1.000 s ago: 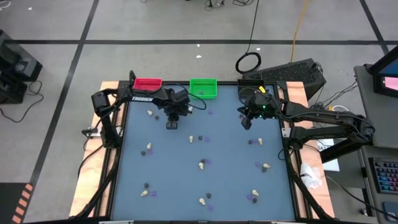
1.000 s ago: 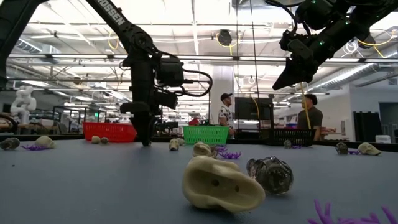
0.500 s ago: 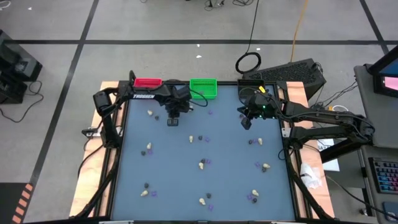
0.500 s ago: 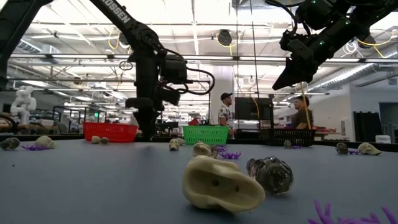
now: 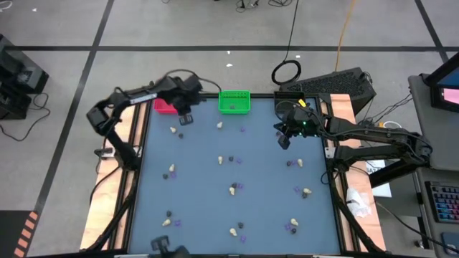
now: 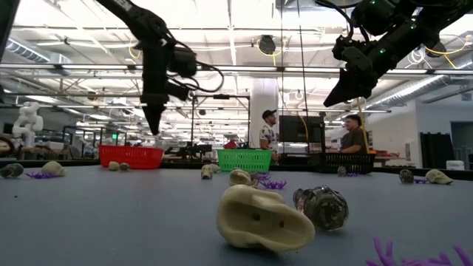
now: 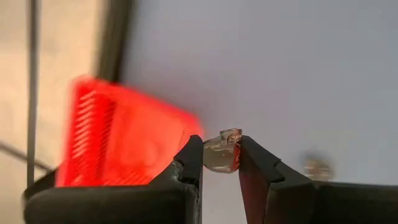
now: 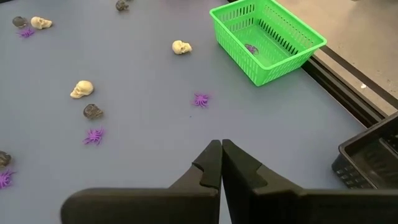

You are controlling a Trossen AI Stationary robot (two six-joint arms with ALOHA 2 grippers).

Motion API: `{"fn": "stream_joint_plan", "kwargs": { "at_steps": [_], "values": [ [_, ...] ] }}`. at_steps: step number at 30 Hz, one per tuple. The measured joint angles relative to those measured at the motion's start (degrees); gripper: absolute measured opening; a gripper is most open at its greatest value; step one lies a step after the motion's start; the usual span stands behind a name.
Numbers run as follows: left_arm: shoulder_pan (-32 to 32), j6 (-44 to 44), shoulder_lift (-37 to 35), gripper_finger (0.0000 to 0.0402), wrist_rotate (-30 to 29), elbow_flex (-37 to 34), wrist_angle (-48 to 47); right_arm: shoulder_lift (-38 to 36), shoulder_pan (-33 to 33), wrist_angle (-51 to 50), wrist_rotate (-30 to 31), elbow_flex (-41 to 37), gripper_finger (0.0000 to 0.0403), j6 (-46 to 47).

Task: Sort Halloween decoration
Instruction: Put the black skull toy into the red bin

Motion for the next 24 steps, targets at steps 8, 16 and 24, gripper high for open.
{"fn": "stream_joint_plan", "kwargs": {
  "at_steps": [8,16,24],
  "values": [
    [12.4,-4.5,2.1,0.0055,-1.1,-0.7,1.8,0.0,0.0,0.0,0.0,0.0,0.0000,0.0],
    [15.6,-3.3,7.4,0.0055,1.9,-1.6,3.0,0.0,0.0,0.0,0.0,0.0,0.0000,0.4],
    [16.7,-3.4,10.7,0.0072,3.0,-1.6,4.3,0.0,0.0,0.0,0.0,0.0,0.0000,1.9]
  ]
}}
